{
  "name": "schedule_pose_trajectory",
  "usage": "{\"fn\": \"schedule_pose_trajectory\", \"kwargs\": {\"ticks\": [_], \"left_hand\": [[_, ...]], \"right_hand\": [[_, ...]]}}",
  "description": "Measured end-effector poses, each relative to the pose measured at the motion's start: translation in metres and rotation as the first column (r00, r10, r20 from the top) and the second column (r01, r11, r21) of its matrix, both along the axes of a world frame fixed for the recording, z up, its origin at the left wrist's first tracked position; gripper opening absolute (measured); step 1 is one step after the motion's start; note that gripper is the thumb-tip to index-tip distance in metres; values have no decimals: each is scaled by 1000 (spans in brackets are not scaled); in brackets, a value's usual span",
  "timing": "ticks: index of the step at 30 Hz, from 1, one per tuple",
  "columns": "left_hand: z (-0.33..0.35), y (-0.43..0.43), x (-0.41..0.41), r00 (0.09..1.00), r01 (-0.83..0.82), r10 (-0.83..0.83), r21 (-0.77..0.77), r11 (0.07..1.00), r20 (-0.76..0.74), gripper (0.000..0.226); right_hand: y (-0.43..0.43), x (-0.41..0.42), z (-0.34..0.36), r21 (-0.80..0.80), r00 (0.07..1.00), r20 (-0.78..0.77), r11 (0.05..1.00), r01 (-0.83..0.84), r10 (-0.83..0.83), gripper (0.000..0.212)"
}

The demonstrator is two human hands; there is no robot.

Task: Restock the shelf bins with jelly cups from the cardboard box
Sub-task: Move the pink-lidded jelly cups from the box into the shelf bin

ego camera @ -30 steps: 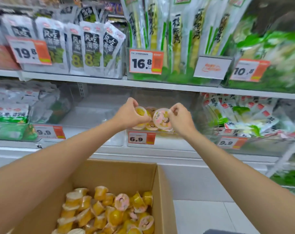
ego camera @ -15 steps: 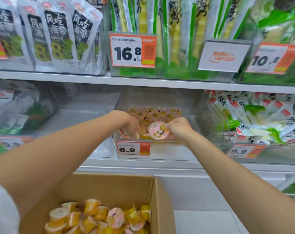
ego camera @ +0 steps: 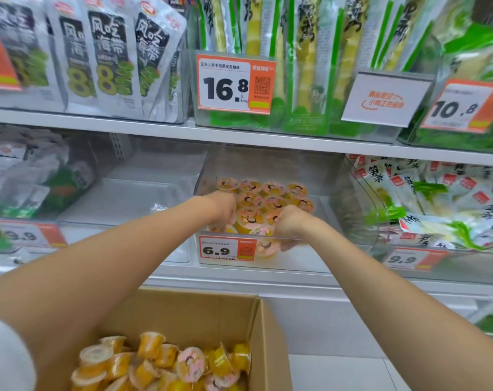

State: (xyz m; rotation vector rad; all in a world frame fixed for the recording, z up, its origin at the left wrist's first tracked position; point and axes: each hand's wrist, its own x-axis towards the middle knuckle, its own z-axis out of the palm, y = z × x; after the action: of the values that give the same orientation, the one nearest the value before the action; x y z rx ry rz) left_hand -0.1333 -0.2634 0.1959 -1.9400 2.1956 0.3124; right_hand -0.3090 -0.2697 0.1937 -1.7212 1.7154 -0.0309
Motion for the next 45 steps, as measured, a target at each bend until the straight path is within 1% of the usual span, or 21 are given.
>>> {"fn": "schedule_pose_trajectory", "kwargs": {"ticks": [3, 5, 6, 8, 11, 12, 14, 16, 18, 19, 22, 25, 27, 30, 32, 35, 39, 42, 43, 44, 45], "left_hand": [[3, -2, 1, 992, -55, 62, 67, 996, -112, 24], [4, -1, 2, 986, -57, 66, 69, 996, -152, 24], [3, -1, 3, 985, -57, 66, 59, 997, -158, 24], [0, 0, 3, 991, -47, 49, 16, 999, -127, 25], [-4, 2, 3, 995, -31, 26, -51, 998, -94, 28], [-4, 3, 3, 995, -30, 24, -55, 998, -101, 29], [-1, 7, 2, 990, -42, 32, -72, 996, -141, 29], [1, 13, 0, 971, -91, 59, -130, 987, -231, 23], [4, 26, -4, 935, -165, 81, -222, 961, -346, 11], [5, 35, -6, 911, -199, 80, -263, 944, -405, 8], [1, 73, -10, 839, -287, 72, -326, 901, -539, 17], [-12, 115, -7, 806, -338, 89, -331, 881, -585, 14], [-30, 138, -1, 794, -365, 140, -280, 888, -591, 9], [-76, 162, 18, 800, -360, 248, -105, 927, -547, 9], [-117, 171, 33, 825, -338, 312, 31, 941, -472, 15], [-182, 185, 54, 850, -320, 376, 206, 925, -369, 15], [-259, 202, 64, 872, -281, 411, 416, 865, -267, 14], [-305, 215, 62, 854, -251, 446, 538, 805, -268, 29], [-316, 220, 60, 844, -238, 463, 584, 776, -270, 24], [-325, 225, 58, 857, -209, 450, 628, 750, -252, 13], [-333, 230, 55, 869, -180, 434, 669, 721, -235, 14]], "right_hand": [[4, -2, 7, 3, 992, -125, 1000, -8, 8, 17], [2, 3, 4, 78, 999, -37, 997, 7, -4, 13], [1, 6, 1, 109, 999, 28, 994, 14, -17, 17], [0, 14, -3, 90, 996, 83, 995, 35, -43, 20], [3, 20, -7, 29, 995, 84, 998, 59, -61, 12], [4, 19, -7, -30, 997, 54, 998, 48, -46, 7], [7, 15, -9, -240, 999, 3, 970, 32, -32, 17], [17, 10, -10, -456, 996, 79, 887, 78, -47, 18], [37, 9, -8, -605, 978, 208, 786, 130, -3, 18], [48, 8, -8, -643, 971, 236, 756, 122, 45, 16], [77, 9, -17, -711, 960, 221, 702, 37, 173, 9], [104, 13, -34, -723, 956, 218, 690, 24, 195, 9], [120, 19, -50, -673, 962, 195, 740, -11, 192, 9], [135, 30, -90, -524, 973, 86, 840, -138, 214, 10], [141, 37, -125, -354, 967, -6, 904, -241, 256, 15], [149, 46, -179, -75, 924, -136, 926, -369, 357, 23], [168, 56, -238, 308, 817, -203, 827, -470, 540, 9], [187, 59, -284, 483, 725, -176, 700, -525, 665, 60], [195, 60, -294, 502, 672, -195, 661, -557, 714, 69], [201, 61, -303, 507, 618, -230, 635, -583, 752, 73], [206, 61, -309, 498, 576, -261, 619, -607, 775, 75]]}}
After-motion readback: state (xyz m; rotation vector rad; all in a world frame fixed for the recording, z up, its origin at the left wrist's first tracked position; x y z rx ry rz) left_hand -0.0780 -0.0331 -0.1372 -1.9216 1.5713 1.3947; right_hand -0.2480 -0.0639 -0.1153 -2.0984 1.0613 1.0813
